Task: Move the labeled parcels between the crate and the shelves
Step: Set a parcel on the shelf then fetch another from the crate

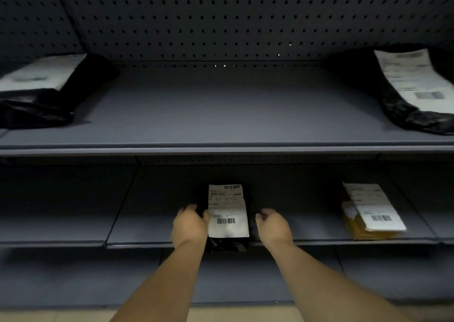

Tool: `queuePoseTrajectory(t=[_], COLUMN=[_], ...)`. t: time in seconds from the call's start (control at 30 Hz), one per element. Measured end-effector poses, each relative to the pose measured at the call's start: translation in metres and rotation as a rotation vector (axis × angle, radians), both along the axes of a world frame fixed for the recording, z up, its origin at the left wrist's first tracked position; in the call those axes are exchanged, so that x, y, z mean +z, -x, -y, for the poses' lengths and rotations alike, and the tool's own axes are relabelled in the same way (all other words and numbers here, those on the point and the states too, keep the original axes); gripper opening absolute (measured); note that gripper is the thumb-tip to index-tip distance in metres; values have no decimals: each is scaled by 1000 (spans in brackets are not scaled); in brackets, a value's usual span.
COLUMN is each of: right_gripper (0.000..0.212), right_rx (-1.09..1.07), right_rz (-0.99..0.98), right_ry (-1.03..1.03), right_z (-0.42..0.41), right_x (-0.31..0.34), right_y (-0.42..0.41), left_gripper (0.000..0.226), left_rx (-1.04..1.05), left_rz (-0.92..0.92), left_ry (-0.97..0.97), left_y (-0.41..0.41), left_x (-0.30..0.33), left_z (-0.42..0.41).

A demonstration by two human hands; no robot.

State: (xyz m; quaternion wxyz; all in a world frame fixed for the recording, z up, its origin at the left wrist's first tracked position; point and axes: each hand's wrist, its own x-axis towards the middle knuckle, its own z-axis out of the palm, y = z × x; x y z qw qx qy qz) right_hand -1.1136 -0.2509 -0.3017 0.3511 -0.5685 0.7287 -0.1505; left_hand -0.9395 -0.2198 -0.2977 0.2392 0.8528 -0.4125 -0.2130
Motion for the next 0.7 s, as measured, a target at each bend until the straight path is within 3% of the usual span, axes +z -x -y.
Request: queuePoseTrajectory(t=[0.1, 0.23, 0.7], right_gripper=[39, 38, 40], right_rx=[82, 156, 83], right_rz=[-232, -393, -483], right_ry=[190, 352, 453], right_z=[-16, -39, -92], right_x=[12, 22, 40], right_y=[8, 14, 43], left_gripper=[32, 31, 34], left_rx=[-208, -427, -634], left_rz=[339, 547, 662], left_ry=[41, 97, 186], left_y=[6, 14, 48], left_x=[19, 29, 46], left_z=[-12, -25, -52])
